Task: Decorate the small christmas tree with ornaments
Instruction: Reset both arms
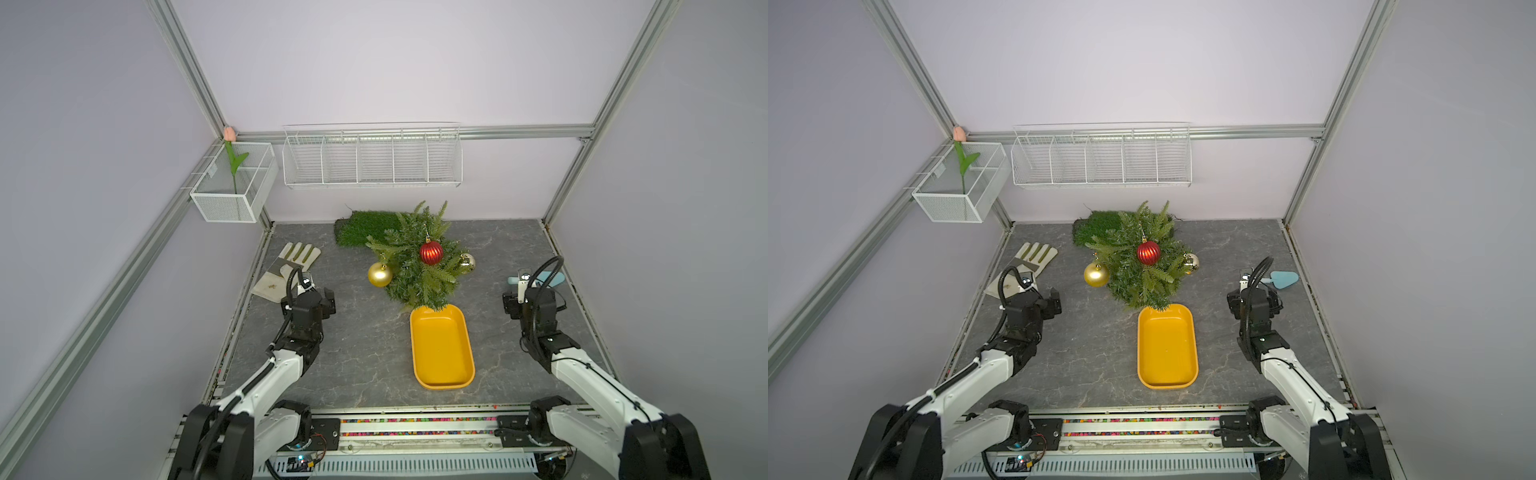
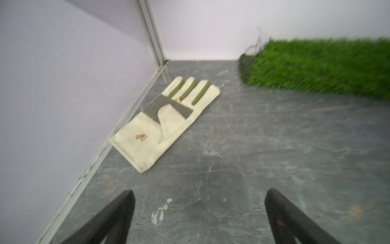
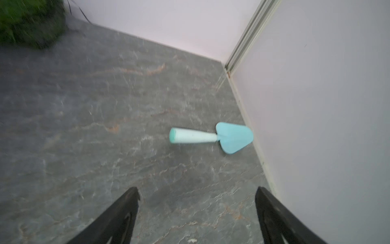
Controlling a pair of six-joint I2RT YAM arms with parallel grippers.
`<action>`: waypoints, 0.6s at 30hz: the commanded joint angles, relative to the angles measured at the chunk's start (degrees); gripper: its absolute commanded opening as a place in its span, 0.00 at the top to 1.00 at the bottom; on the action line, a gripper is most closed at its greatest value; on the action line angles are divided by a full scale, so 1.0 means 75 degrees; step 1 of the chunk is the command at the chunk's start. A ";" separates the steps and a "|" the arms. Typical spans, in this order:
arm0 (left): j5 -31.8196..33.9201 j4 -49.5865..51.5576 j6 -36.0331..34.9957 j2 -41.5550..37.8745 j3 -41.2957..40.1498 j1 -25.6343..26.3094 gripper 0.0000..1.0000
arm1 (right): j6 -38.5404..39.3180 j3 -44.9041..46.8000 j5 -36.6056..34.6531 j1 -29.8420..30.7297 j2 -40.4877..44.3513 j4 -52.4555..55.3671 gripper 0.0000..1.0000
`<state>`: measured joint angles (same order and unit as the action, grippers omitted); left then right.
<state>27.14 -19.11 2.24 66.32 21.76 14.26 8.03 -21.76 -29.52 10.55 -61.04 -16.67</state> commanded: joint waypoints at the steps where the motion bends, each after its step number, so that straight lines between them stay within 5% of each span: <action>1: 0.0009 -0.2544 -0.0300 0.0841 -0.0292 -0.0230 0.02 | -0.0718 0.0584 0.0480 -0.0282 -0.0649 -0.2723 0.11; 6: -0.0495 -0.4013 -0.0875 0.1777 -0.0245 -0.0371 0.02 | -0.0691 0.0762 0.0795 -0.0480 -0.2030 -0.4635 0.11; 11: -0.1645 -0.5778 -0.0413 0.3119 -0.0530 -0.1207 0.00 | -0.0815 0.0662 0.1413 -0.0851 -0.3389 -0.5744 0.11; 18: -0.1445 -0.4367 -0.0171 0.3010 0.0098 -0.1304 0.01 | -0.0993 0.0198 0.1639 -0.1057 -0.3687 -0.5051 0.11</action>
<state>16.47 -51.09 -0.34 88.33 20.56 4.73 2.26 -18.96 -18.98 3.20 -88.92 -52.56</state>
